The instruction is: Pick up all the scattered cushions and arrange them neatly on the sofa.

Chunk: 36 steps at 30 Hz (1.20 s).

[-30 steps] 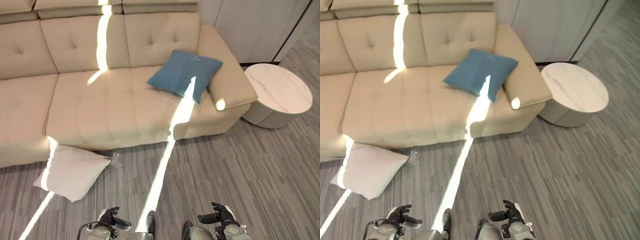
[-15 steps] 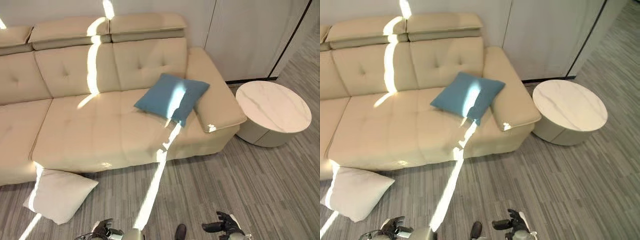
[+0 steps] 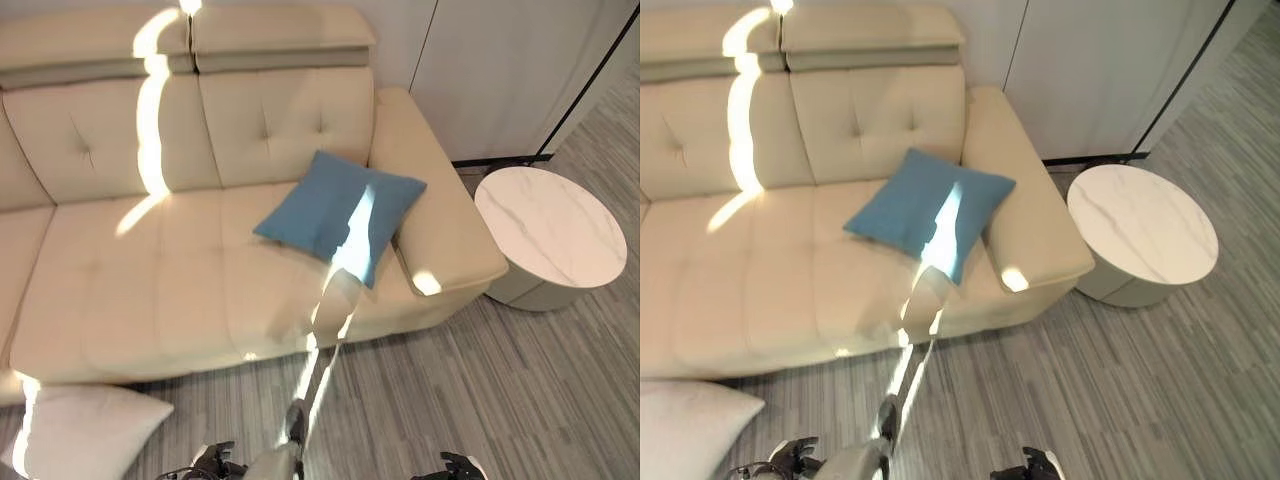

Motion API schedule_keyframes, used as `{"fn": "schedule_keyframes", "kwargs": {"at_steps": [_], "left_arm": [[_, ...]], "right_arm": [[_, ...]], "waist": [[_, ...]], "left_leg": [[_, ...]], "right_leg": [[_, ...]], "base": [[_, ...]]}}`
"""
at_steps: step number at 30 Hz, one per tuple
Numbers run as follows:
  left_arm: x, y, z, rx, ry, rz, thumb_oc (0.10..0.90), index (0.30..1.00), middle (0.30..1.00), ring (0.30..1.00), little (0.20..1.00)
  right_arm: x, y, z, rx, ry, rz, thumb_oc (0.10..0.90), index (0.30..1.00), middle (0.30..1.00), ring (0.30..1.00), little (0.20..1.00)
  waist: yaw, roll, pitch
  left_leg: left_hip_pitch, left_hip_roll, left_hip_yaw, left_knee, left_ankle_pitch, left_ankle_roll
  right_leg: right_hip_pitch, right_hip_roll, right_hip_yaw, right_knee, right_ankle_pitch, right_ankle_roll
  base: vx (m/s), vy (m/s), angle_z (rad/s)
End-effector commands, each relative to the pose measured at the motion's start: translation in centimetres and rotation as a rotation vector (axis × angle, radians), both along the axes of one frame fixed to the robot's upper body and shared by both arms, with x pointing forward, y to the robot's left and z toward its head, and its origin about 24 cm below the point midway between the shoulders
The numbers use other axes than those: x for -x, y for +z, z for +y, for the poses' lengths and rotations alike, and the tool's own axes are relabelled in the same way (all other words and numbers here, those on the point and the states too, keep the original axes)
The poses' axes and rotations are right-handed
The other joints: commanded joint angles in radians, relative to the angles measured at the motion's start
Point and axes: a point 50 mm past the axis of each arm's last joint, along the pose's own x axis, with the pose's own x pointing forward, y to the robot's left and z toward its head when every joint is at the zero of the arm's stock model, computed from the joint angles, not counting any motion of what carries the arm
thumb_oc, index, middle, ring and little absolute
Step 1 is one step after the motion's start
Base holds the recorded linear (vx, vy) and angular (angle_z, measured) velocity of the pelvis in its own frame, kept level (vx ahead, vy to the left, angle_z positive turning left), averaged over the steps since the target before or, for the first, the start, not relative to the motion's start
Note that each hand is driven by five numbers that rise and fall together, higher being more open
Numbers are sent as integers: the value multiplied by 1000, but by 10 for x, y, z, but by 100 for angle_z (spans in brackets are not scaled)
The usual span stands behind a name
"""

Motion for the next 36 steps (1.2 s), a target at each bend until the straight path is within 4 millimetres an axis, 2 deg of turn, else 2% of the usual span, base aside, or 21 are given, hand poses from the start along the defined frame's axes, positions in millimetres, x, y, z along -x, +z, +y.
{"fn": "schedule_keyframes", "kwargs": {"at_steps": [1, 2, 6, 7, 9, 10, 11, 12, 13, 15, 16, 19, 21, 22, 23, 25, 27, 29, 32, 35, 36], "left_arm": [[-23, 6, -11, 13, -50, -81, 800, 900, 900, 900, 900], [-25, 7, -10, 17, -39, -91, 800, 900, 900, 900, 900], [-22, 6, -10, 21, -34, -79, 800, 900, 900, 900, 900], [-17, 4, -10, 24, -30, -64, 800, 900, 900, 900, 900], [-14, 3, -10, 24, -27, -57, 800, 900, 900, 900, 900], [-14, 3, -10, 24, -26, -57, 800, 900, 900, 900, 900], [-13, 2, -10, 23, -40, -52, 800, 900, 900, 900, 900], [-12, 2, -11, 23, -43, -46, 800, 900, 900, 900, 900], [-8, 0, -12, 20, -51, -32, 800, 900, 900, 900, 900], [-6, -1, -14, 27, -49, -25, 800, 900, 900, 900, 900], [-11, 0, -21, 56, -47, -45, 800, 900, 900, 900, 900], [-16, 1, -22, 57, -39, -60, 800, 900, 900, 900, 900], [-17, 1, -22, 63, -21, -69, 800, 900, 900, 900, 900], [-16, 1, -22, 64, -17, -68, 800, 900, 900, 900, 900], [-15, 1, -22, 61, -21, -60, 800, 900, 900, 900, 900], [-13, 0, -21, 55, -26, -54, 800, 900, 900, 900, 900], [-11, -1, -21, 54, -25, -48, 800, 900, 900, 900, 900], [-5, -2, -18, 50, -5, -34, 800, 900, 900, 900, 900], [-12, 2, -10, 44, 35, -80, 800, 900, 900, 900, 900], [-27, 13, 6, 21, 65, -165, 800, 900, 900, 900, 900], [-27, 13, 6, 21, 65, -165, 800, 900, 900, 900, 900]], "right_arm": [[-33, 15, -15, 49, 17, -116, 800, 900, 900, 900, 900], [-34, 16, -15, 50, 14, -120, 800, 900, 900, 900, 900], [-36, 17, -15, 51, 24, -127, 800, 900, 900, 900, 900], [-38, 17, -15, 52, 36, -126, 800, 900, 900, 900, 900], [-38, 17, -14, 55, 45, -126, 800, 900, 900, 900, 900], [-38, 17, -14, 55, 45, -126, 800, 900, 900, 900, 900], [-37, 17, -14, 54, 49, -120, 800, 900, 900, 900, 900], [-34, 16, -16, 58, 46, -113, 800, 900, 900, 900, 900], [-30, 15, -16, 58, 44, -100, 800, 900, 900, 900, 900], [-25, 13, -17, 57, 38, -91, 800, 900, 900, 900, 900], [-22, 14, -22, 54, -14, -102, 800, 900, 900, 900, 900], [-25, 15, -23, 50, -22, -111, 800, 900, 900, 900, 900], [-25, 15, -24, 50, -31, -112, 800, 900, 900, 900, 900], [-23, 15, -25, 51, -38, -106, 800, 900, 900, 900, 900], [-20, 14, -28, 55, -54, -100, 800, 900, 900, 900, 900], [-18, 14, -29, 58, -59, -97, 800, 900, 900, 900, 900], [-16, 13, -29, 58, -60, -93, 800, 900, 900, 900, 900], [-9, 13, -33, 48, -129, -99, 800, 900, 900, 900, 900], [-13, 17, -40, 40, -197, -147, 800, 900, 900, 900, 900], [-21, 29, -61, 86, -220, -206, 800, 900, 900, 900, 900], [-21, 29, -61, 86, -220, -206, 800, 900, 900, 900, 900]], "waist": [[14, -3, 40], [9, 6, 39], [3, 6, 37], [-3, -1, 35], [-19, -6, 46], [-20, -7, 44], [-34, -19, 49], [-35, -22, 45], [-38, -24, 38], [-39, -25, 32], [-44, -36, 34], [-40, -42, 44], [-37, -46, 42], [-39, -47, 38], [-39, -42, 27], [-39, -31, 22], [-40, -27, 16], [-51, -6, -17], [-49, 0, -34], [-48, 4, -46], [-48, 4, -46]], "left_leg": [[-47, 41, -20, 172, -182, -51], [-11, 40, -32, 158, -198, -47], [35, 36, -36, 129, -210, -51], [70, 25, -50, 108, -223, -53], [114, 10, -81, 102, -241, -54], [112, 9, -81, 102, -239, -54], [140, -8, -106, 102, -260, -56], [144, -13, -111, 110, -273, -58], [145, -16, -114, 122, -283, -60], [148, -11, -115, 141, -294, -71], [44, 32, -52, 375, -250, -141], [-14, 43, -42, 467, -231, -146], [-34, 60, -32, 460, -239, -142], [-26, 80, -18, 408, -246, -142], [-11, 108, -4, 297, -235, -145], [15, 123, -5, 192, -198, -155], [21, 116, -25, 172, -191, -154], [97, 108, -8, 85, -172, -153], [146, 102, 0, 32, -172, -147], [167, 97, 8, -1, -169, -143], [168, 97, 8, -1, -169, -143]], "right_leg": [[-34, 36, 33, -152, 159, 11], [-71, 37, 13, -159, 149, -9], [-77, 46, -25, -270, 135, -23], [-110, 62, -34, -365, 157, -25], [-149, 103, 8, -441, 192, -18], [-151, 102, 7, -443, 194, -18], [-159, 128, 54, -501, 216, -14], [-137, 130, 60, -534, 221, -14], [-121, 138, 75, -544, 222, -31], [-104, 145, 81, -554, 222, -38], [-3, 139, 47, -633, 212, -65], [19, 140, 44, -645, 208, -81], [36, 133, 38, -651, 197, -83], [42, 128, 34, -653, 189, -81], [51, 127, 24, -658, 182, -74], [52, 132, 21, -656, 179, -70], [56, 135, 25, -662, 179, -67], [83, 130, 32, -666, 179, -58], [94, 123, 41, -666, 183, -46], [95, 117, 45, -666, 187, -35], [96, 117, 45, -666, 187, -35]], "base": [[220, 143, 57], [263, 85, 43], [222, -6, 17], [250, -50, 4], [260, -47, -9], [254, -71, -2], [214, -85, 21], [290, -122, 37], [208, -118, 46], [191, -166, 77], [145, -192, 73], [58, -115, 60], [62, -23, 11], [87, 48, 1], [116, 71, 10], [92, 67, 18], [93, 91, -27], [172, 222, -19], [82, 134, 0], [21, 63, -10], [20, 61, -3]]}}
